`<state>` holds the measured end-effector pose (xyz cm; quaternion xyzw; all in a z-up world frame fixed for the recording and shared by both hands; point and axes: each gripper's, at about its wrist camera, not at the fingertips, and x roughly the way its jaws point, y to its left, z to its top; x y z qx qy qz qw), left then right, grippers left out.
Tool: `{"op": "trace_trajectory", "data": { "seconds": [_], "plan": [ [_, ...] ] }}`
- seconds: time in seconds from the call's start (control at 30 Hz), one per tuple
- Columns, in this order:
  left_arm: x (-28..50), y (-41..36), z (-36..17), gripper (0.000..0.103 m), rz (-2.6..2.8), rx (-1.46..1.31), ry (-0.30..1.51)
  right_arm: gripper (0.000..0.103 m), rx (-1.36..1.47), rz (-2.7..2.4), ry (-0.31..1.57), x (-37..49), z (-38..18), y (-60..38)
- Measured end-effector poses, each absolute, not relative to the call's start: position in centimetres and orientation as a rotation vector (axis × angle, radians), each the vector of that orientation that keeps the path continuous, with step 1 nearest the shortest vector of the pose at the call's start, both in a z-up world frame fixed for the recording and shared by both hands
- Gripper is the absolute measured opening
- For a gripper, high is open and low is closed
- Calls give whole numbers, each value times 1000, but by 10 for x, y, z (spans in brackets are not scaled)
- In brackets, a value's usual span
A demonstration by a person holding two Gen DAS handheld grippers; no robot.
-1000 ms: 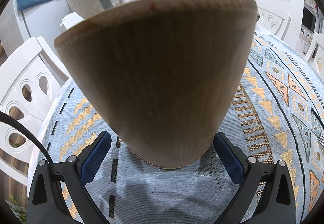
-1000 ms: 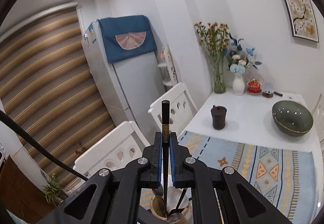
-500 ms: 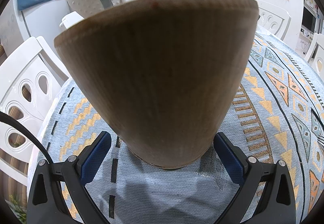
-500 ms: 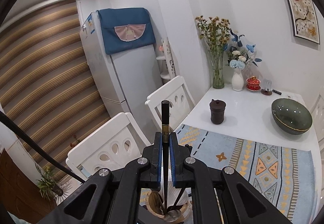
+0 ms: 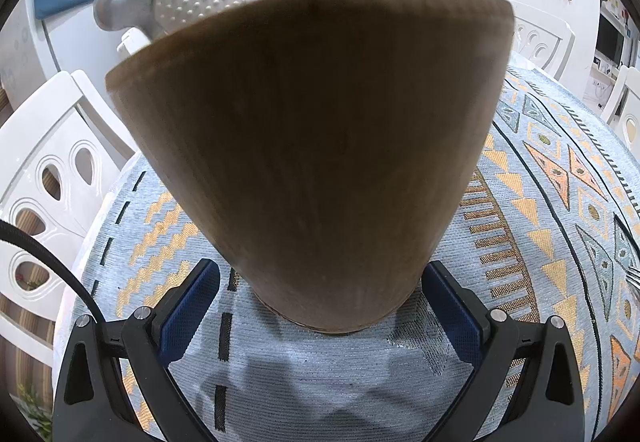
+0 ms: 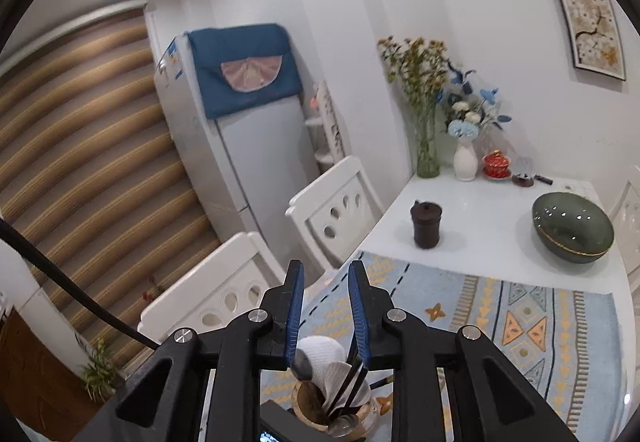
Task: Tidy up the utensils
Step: 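Move the open right tool back down to the utensil pile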
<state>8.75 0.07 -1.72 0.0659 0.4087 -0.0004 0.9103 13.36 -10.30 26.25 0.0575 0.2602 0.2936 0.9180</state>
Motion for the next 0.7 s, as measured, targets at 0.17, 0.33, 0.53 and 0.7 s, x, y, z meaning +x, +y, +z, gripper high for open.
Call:
{"op": "trace_trajectory", "data": {
  "seconds": [0.17, 0.33, 0.53, 0.7],
  "plan": [
    [89, 2, -17, 102, 0, 136, 843, 22, 135, 572, 508, 130, 276, -120],
    [89, 2, -17, 102, 0, 136, 843, 26, 154, 537, 480, 124, 287, -138],
    [89, 2, -17, 102, 0, 136, 843, 39, 135, 478, 438, 113, 301, -159],
    [89, 2, -17, 102, -1, 135, 844, 43, 97, 400, 451, 103, 298, -182]
  ]
}}
